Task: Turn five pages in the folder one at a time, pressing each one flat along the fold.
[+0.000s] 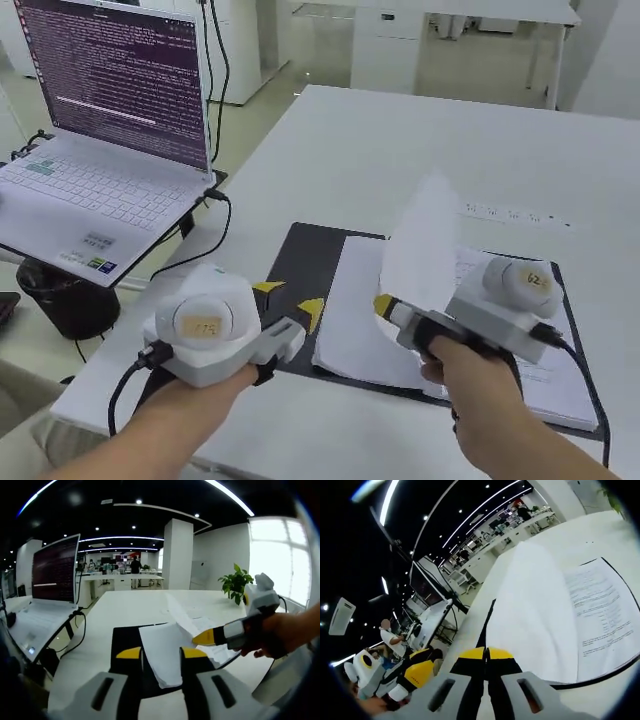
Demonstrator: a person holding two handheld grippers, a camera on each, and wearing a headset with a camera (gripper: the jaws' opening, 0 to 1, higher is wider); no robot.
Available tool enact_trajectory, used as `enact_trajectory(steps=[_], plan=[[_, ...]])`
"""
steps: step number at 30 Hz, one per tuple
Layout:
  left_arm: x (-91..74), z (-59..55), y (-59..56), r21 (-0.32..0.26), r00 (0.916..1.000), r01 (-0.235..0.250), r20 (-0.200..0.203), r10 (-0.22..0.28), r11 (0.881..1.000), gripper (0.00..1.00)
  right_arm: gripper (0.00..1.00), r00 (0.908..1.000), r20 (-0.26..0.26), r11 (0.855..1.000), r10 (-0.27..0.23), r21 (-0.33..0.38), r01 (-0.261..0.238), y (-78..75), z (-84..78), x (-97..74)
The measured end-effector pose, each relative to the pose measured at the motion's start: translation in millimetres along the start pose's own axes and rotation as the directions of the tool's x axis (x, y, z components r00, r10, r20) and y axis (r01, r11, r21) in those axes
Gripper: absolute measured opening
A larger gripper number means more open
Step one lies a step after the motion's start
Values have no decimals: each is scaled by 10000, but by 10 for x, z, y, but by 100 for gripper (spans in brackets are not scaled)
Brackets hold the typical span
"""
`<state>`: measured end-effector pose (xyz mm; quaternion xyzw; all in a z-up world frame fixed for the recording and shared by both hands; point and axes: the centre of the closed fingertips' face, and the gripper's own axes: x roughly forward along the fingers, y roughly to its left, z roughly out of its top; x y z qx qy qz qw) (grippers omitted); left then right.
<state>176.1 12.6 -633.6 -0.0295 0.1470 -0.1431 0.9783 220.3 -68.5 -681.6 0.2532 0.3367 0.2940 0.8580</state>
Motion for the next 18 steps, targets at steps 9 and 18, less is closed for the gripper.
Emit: enact_trajectory(steps=[9,18], plan=[[-61,-60,51,-196,9998,-153,-126,150,9997,27,0,9936,-1125,9984,-70,-560,7,69,-383,369],[-38,-125,82,-388,9995,-228,-244,219,9990,26,0,9812,-1870,9962,-473,-807,326,-57,-663,590]])
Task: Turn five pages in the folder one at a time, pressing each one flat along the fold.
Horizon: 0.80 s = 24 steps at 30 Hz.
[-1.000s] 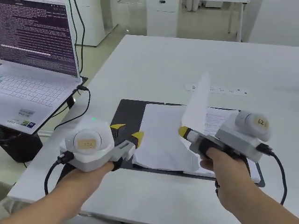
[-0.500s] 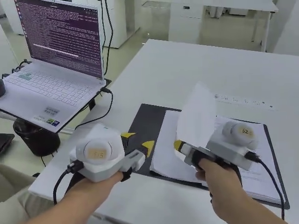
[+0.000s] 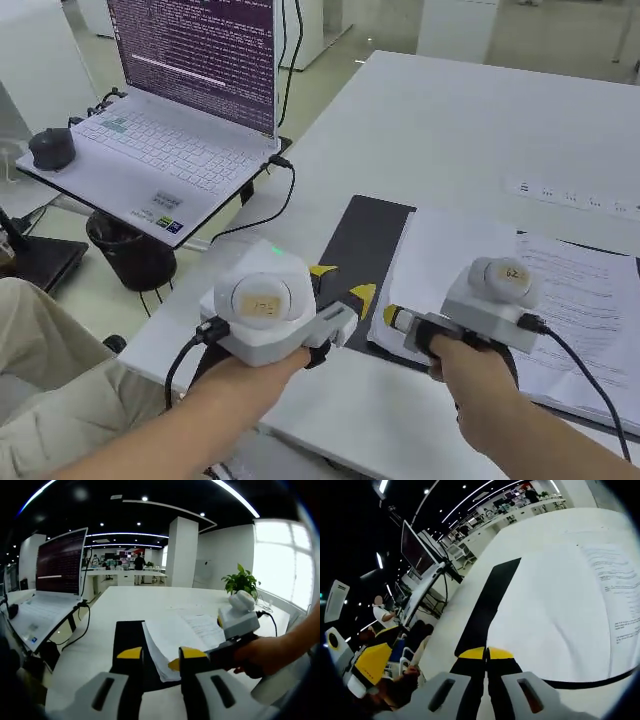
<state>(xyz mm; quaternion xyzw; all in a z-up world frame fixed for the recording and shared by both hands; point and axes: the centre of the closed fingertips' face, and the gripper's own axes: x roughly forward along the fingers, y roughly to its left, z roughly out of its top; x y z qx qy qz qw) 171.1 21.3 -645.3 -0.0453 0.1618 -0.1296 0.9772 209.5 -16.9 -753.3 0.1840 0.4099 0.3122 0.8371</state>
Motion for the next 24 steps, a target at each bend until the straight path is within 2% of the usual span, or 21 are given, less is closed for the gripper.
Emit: enact_trajectory(steps=[6,17,20,24], plan=[[50,-57,-5,-21,9998,29,-195,-29,10000,26,0,9994,-313,9999,-139,-27,138,-75,-108,102],[195,-199,-24,13,9977,192,-648,-191,9998,27,0,9983,-590,10000,-7,71,11,-163,-287,186],[222,-226,-32,24,9969,220,-756,-218,9998,27,0,9986,-506,9999,142,70,-138,-169,-303,158],[308,-281,-40,56,9948,245,-987,-239,9997,26,1,9979,-226,9981,602,123,-599,-138,-267,123]])
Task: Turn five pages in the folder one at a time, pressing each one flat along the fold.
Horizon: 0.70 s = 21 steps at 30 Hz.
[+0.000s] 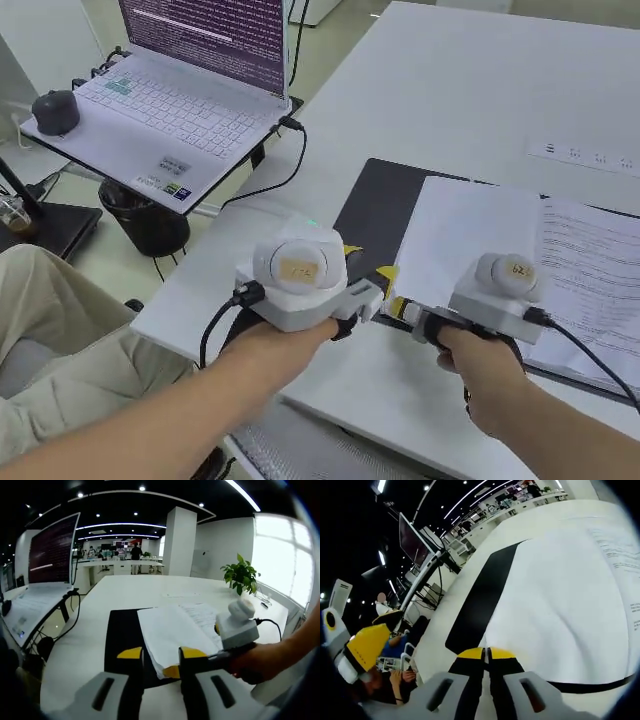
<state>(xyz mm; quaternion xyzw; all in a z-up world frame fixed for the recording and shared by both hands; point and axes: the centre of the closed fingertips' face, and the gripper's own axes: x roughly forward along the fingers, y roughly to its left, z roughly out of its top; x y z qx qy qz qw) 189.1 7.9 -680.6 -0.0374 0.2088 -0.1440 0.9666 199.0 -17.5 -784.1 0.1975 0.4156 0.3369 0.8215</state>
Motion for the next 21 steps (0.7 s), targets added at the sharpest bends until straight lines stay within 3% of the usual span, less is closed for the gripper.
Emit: enact_trajectory(steps=[3,6,10,14,21], plan=[[76,-20,-54,74,9998,132,-136,-131,9999,26,6,9987,313,9992,403,-22,-402,57,64,-76],[192,-77,-119,232,9988,294,-397,-284,9993,26,10,9972,572,9988,482,-64,-480,25,136,-199],[371,-183,-246,436,9960,552,-723,-519,9975,24,0,9945,1049,9986,-20,-516,74,-223,259,-437],[552,-381,-402,662,9889,888,-1248,-801,9938,24,0,9864,1552,9985,-539,10,544,-589,414,-731],[745,-690,-483,1002,9807,836,-1846,-640,9915,25,0,9703,2101,9928,-1201,280,1168,-1023,569,-1085]])
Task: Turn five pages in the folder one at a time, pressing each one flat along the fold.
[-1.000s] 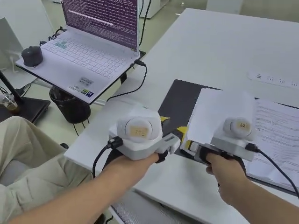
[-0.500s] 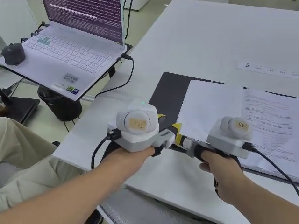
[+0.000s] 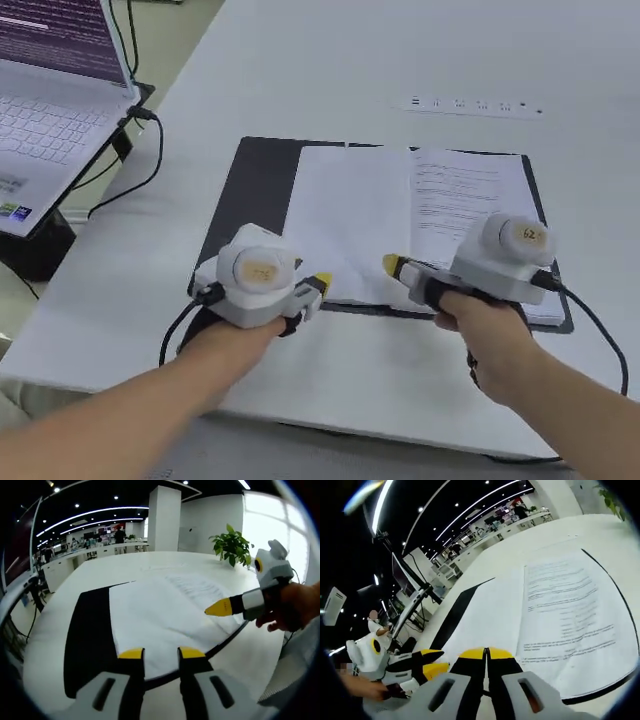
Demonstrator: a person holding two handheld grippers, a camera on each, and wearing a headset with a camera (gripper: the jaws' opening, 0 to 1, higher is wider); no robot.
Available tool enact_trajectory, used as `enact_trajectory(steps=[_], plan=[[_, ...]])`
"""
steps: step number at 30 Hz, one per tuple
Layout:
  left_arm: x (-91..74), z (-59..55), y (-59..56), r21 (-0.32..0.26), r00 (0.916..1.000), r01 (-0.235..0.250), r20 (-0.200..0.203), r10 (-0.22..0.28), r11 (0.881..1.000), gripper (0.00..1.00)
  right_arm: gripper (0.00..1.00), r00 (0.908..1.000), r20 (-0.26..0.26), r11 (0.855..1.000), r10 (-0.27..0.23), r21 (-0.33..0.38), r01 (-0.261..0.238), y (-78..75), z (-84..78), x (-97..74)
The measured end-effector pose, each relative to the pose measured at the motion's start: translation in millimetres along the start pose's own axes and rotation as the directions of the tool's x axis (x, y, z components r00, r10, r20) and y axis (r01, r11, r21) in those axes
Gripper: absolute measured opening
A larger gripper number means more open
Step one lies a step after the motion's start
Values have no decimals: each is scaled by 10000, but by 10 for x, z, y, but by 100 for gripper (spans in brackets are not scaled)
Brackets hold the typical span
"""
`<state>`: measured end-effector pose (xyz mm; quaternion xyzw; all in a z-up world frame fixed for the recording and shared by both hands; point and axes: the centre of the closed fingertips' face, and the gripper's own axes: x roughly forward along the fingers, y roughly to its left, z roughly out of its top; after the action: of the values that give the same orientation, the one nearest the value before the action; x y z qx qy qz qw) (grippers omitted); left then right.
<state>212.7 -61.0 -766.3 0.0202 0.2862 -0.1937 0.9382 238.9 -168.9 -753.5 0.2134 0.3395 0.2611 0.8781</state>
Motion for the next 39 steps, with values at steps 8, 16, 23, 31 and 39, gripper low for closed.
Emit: enact_trajectory(steps=[8,16,23,31,39], plan=[[75,-217,49,185,9982,-572,-156,575,9982,25,0,9995,260,9994,-187,-288,194,-262,224,-13],[65,-220,66,30,9945,-714,767,710,9974,25,0,9990,-74,9989,432,198,-431,-285,323,183],[71,-206,68,72,9931,-733,921,723,9973,25,0,9952,-450,9941,873,683,-841,-217,281,424],[110,-221,91,-36,9920,-735,1025,735,9973,25,0,9971,150,9894,753,1235,-766,-238,506,598],[111,-223,104,-126,9905,-764,1140,773,9970,24,0,9973,493,9882,540,1405,-604,-451,760,889]])
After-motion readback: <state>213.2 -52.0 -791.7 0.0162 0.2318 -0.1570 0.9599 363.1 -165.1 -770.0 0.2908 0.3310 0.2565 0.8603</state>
